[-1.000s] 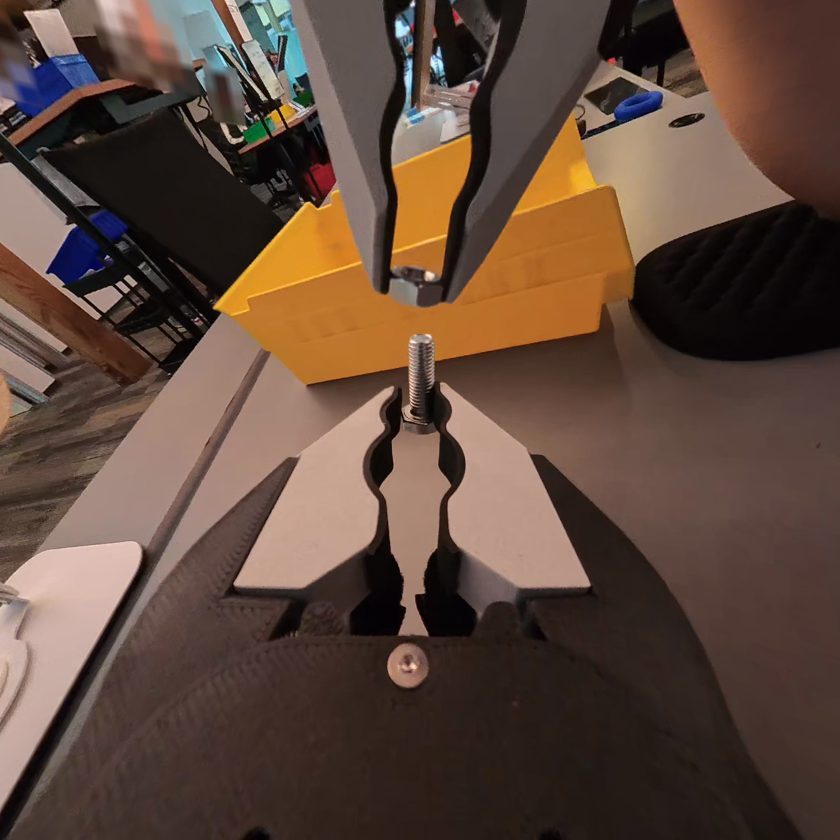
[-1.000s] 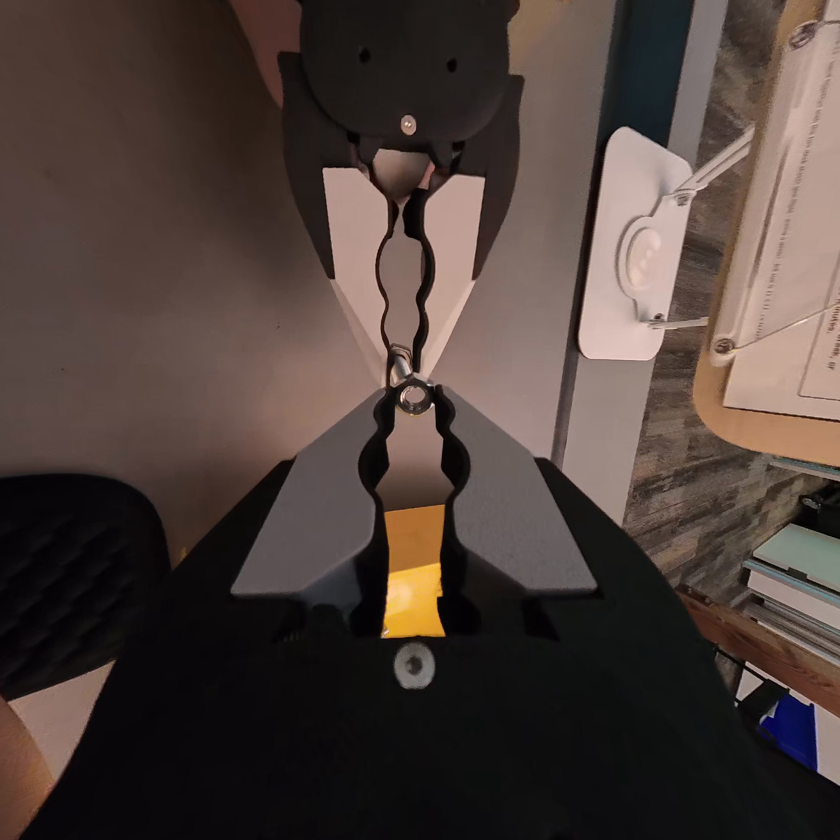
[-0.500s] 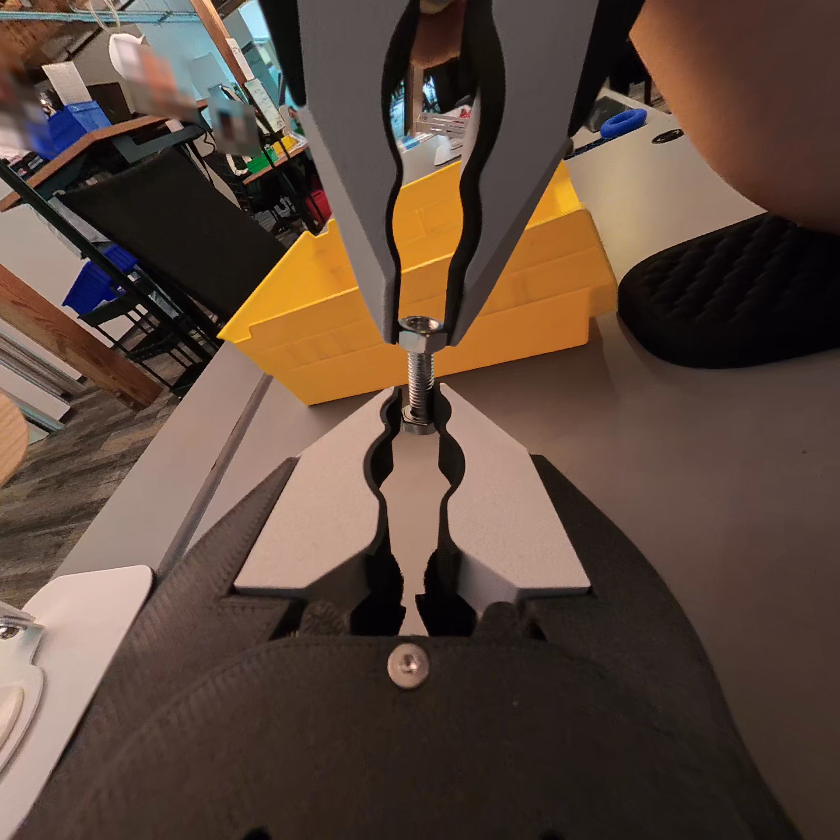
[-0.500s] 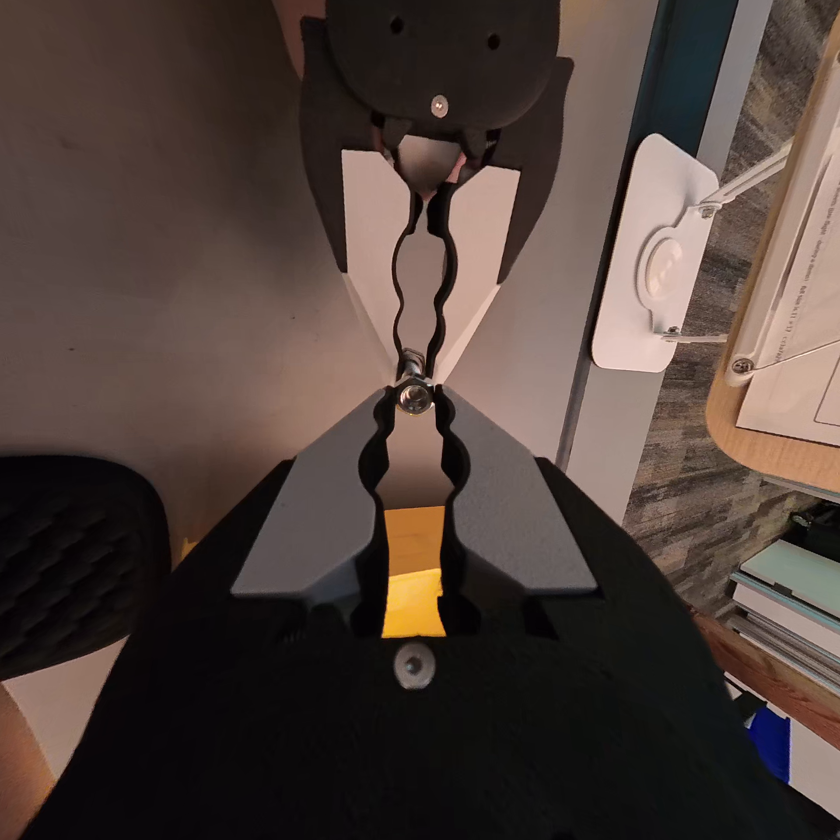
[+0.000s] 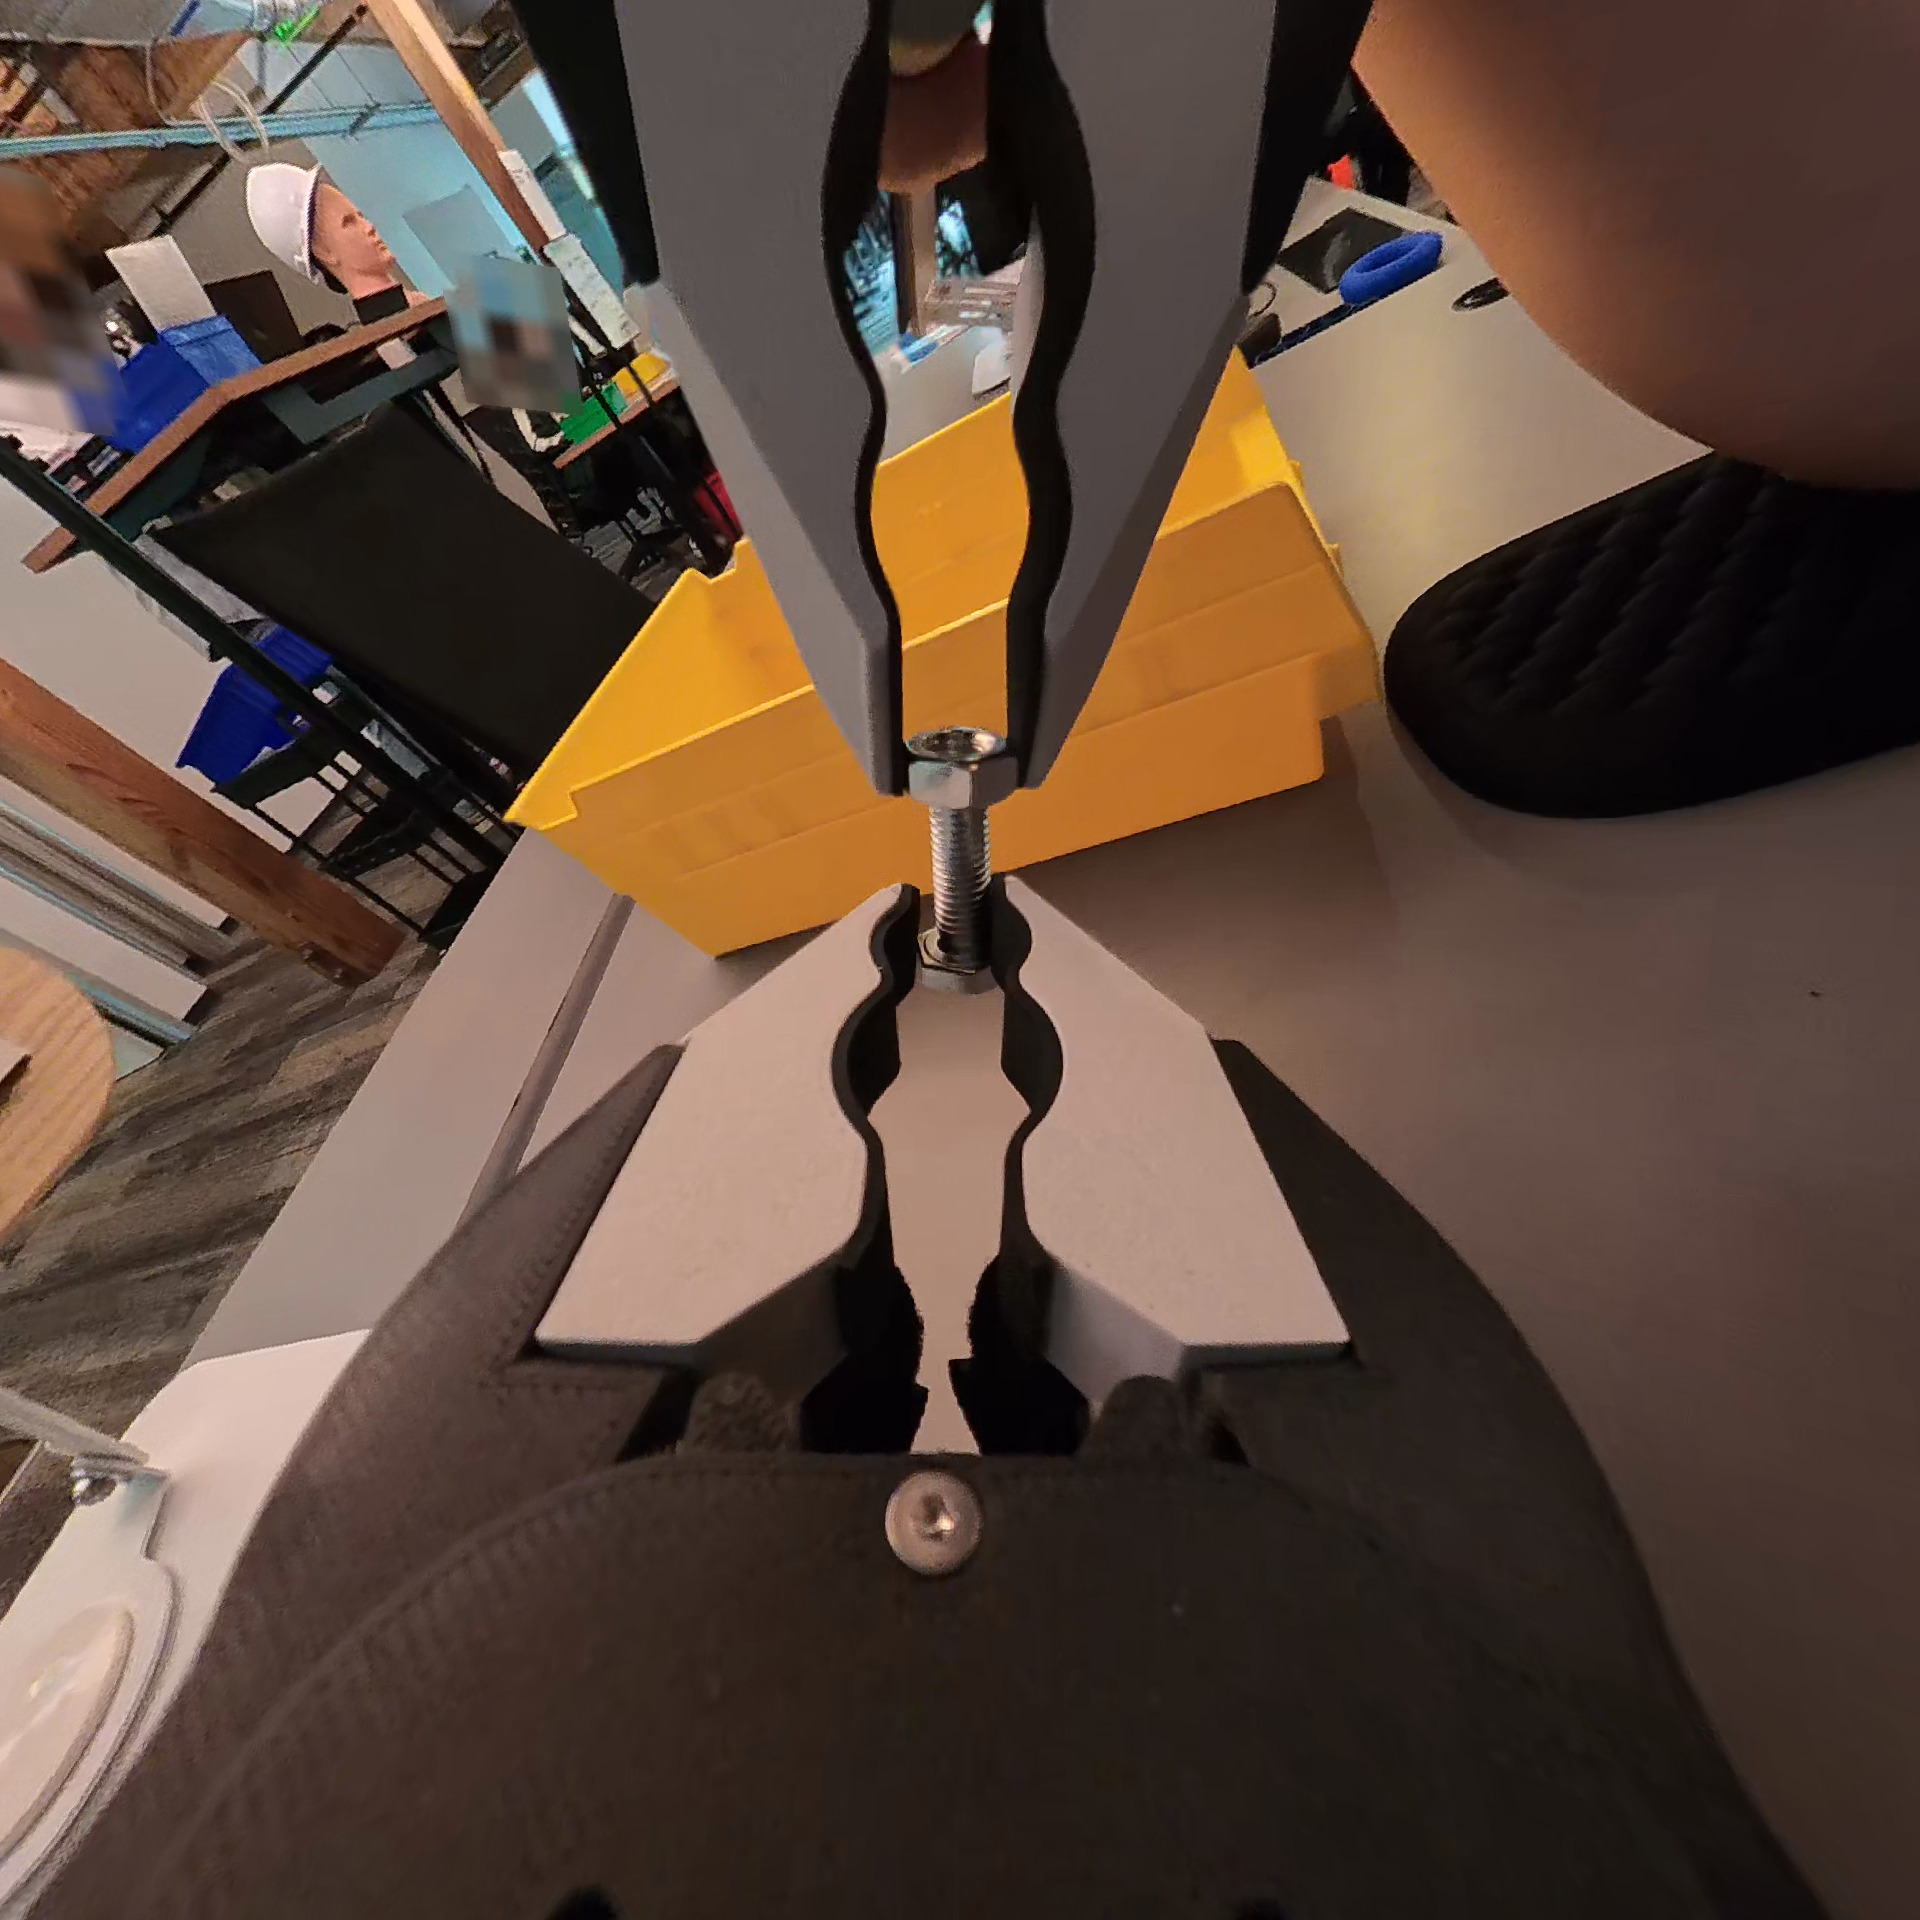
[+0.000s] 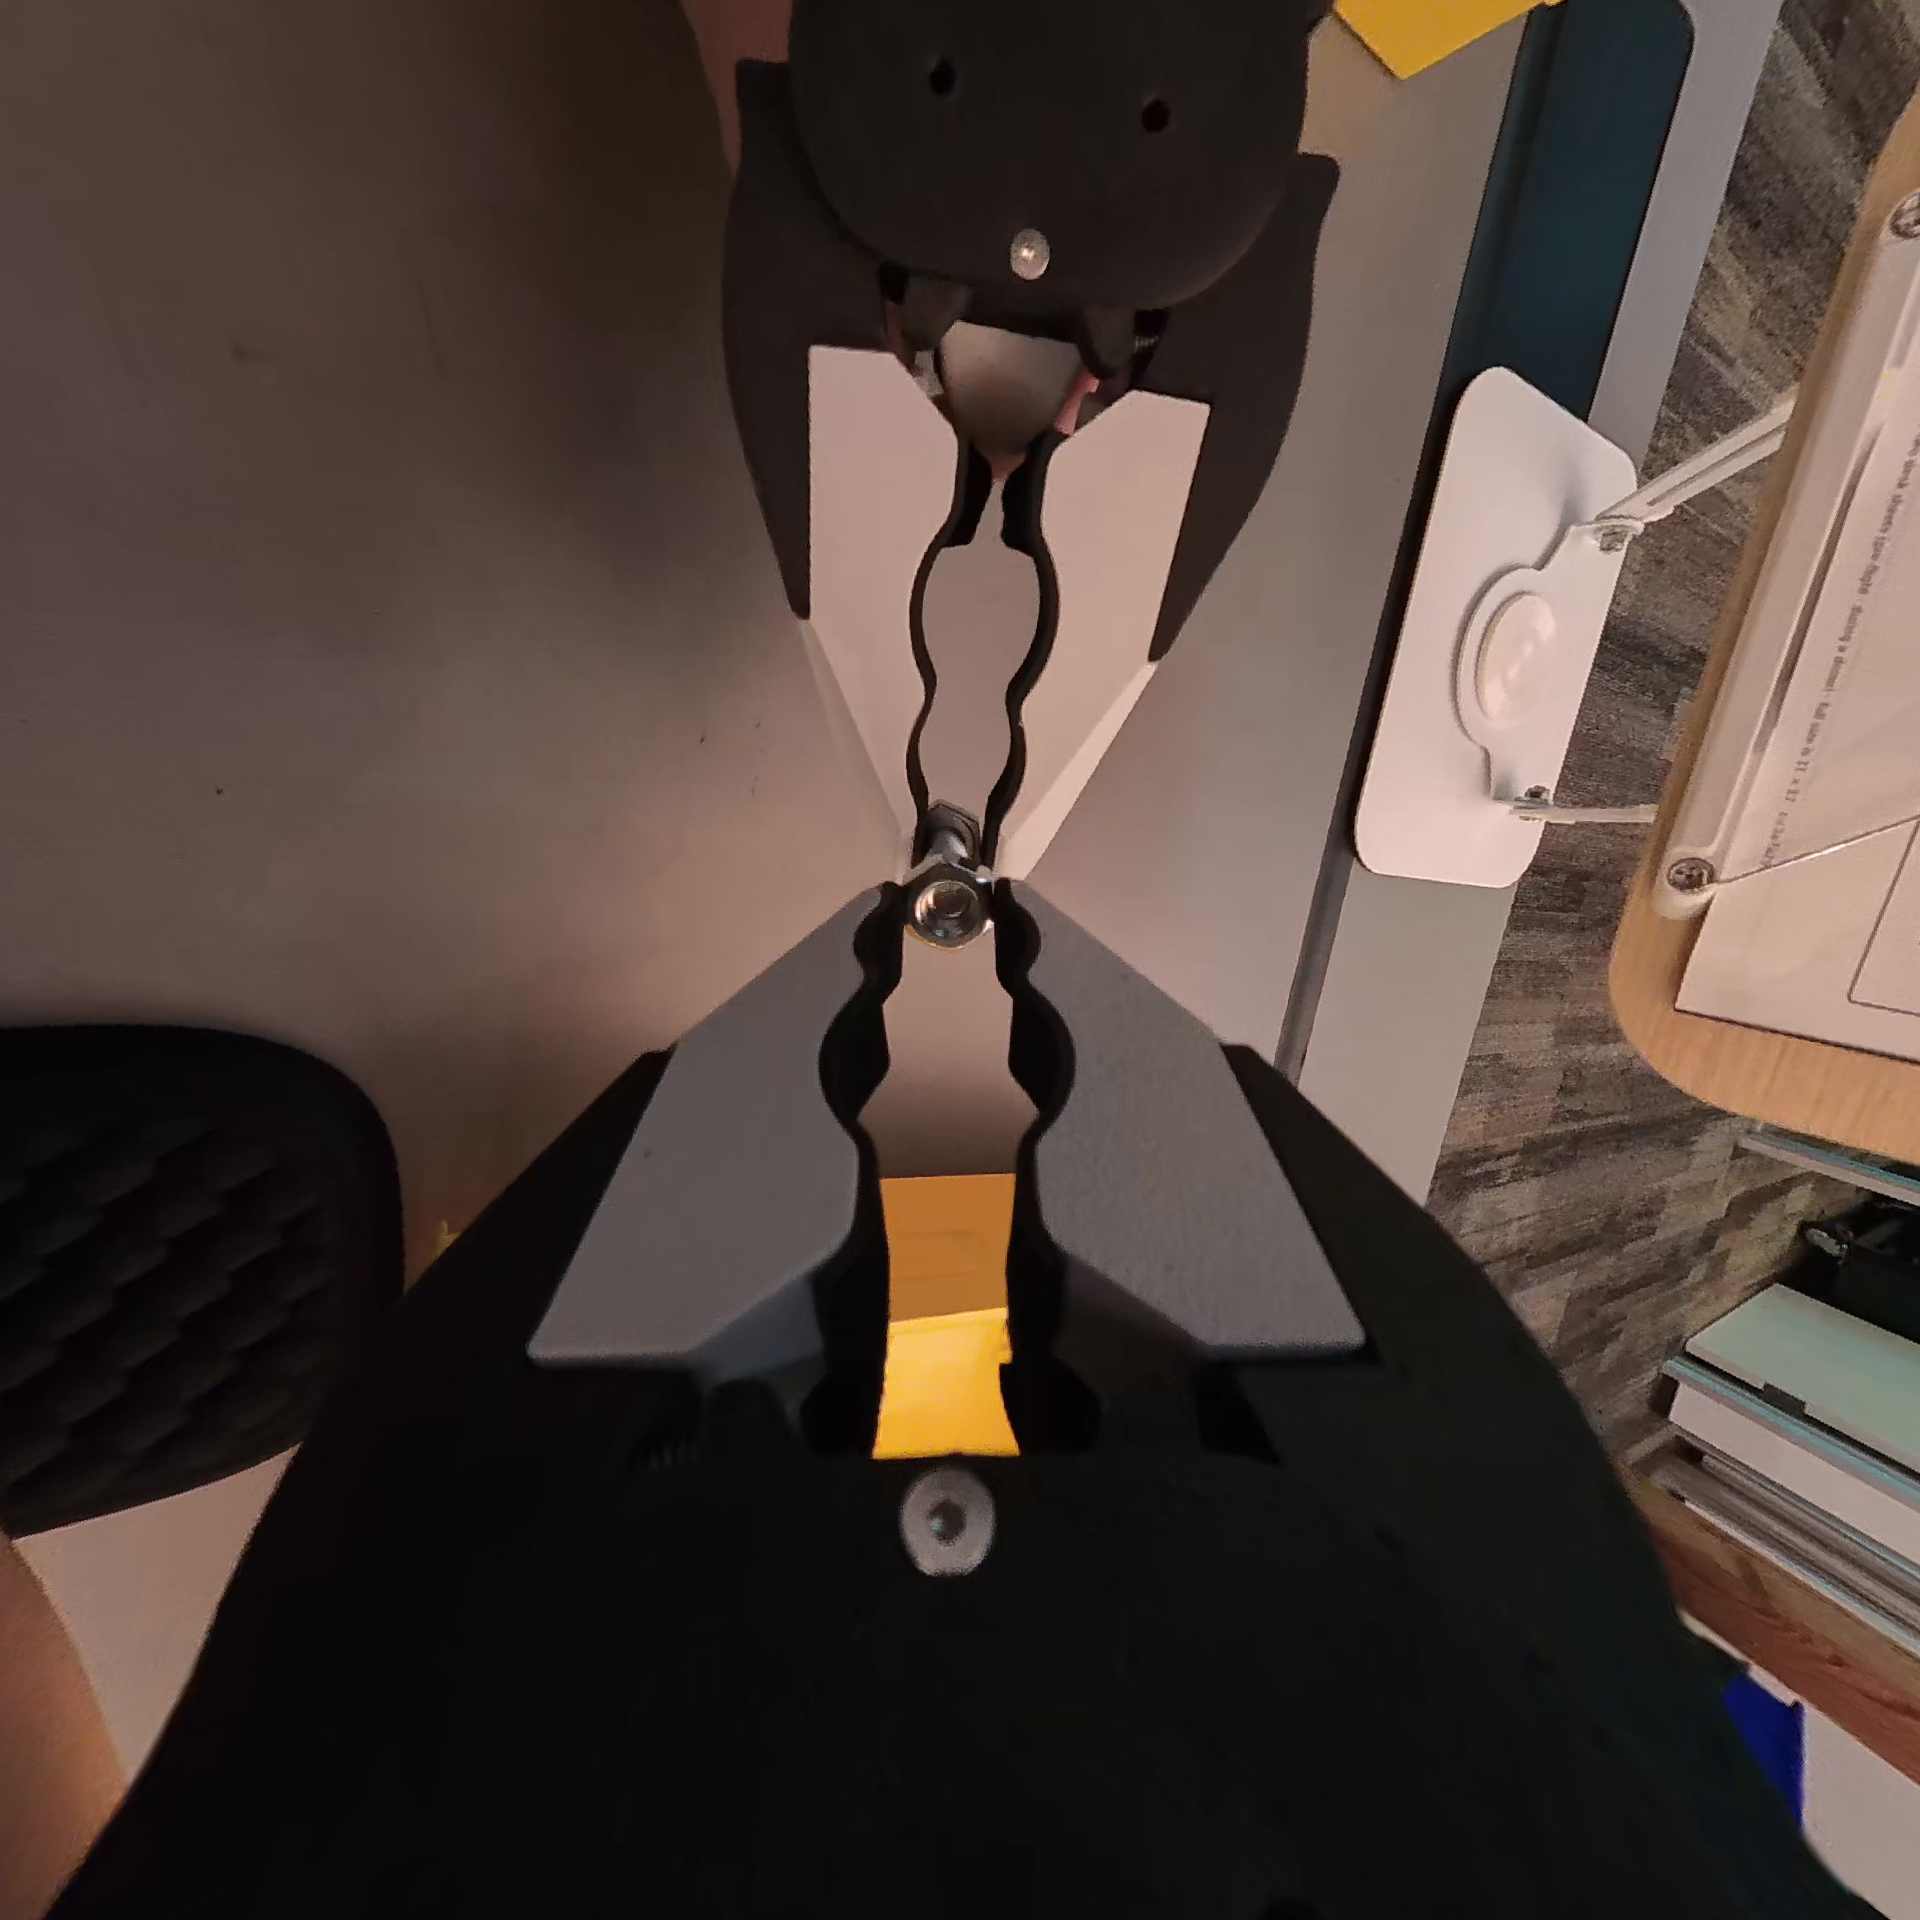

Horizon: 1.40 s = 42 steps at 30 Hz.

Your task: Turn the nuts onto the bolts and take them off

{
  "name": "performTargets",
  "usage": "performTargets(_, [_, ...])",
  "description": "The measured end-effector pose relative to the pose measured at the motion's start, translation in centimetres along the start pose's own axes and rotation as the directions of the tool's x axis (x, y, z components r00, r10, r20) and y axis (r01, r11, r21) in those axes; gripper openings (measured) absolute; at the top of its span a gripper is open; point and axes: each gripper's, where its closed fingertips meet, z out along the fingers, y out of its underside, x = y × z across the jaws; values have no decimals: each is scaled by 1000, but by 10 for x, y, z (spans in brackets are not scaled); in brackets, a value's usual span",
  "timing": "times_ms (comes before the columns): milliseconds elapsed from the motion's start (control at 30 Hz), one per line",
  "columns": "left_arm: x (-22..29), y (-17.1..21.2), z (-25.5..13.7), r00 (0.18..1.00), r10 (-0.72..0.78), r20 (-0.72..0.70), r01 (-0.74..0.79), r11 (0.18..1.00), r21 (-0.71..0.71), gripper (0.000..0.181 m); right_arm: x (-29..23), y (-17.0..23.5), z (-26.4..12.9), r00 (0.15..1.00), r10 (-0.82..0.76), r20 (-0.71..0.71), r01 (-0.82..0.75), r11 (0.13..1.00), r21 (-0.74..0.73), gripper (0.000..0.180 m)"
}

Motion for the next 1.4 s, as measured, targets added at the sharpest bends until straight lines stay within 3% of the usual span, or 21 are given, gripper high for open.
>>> performTargets(300, [-28,-1,-9,988,17,151,-4,997,-83,11,28,-4,-2,939,345,-12,-343,936,77,15])
performTargets(567, [-50,9,-19,953,112,283,-47,973,-226,8,51,-7,7,720,683,123,-694,705,145,15])
performTargets(900, [-65,11,-29,932,125,340,-33,964,-264,7,63,-13,9,468,846,255,-883,439,164,16])
performTargets(1200, [-68,12,-30,922,140,361,-38,961,-275,7,64,-13,13,459,853,248,-888,429,165,16])
performTargets(1400, [-70,10,-31,930,63,363,20,975,-221,7,68,-21,2,604,771,202,-793,557,247,35])
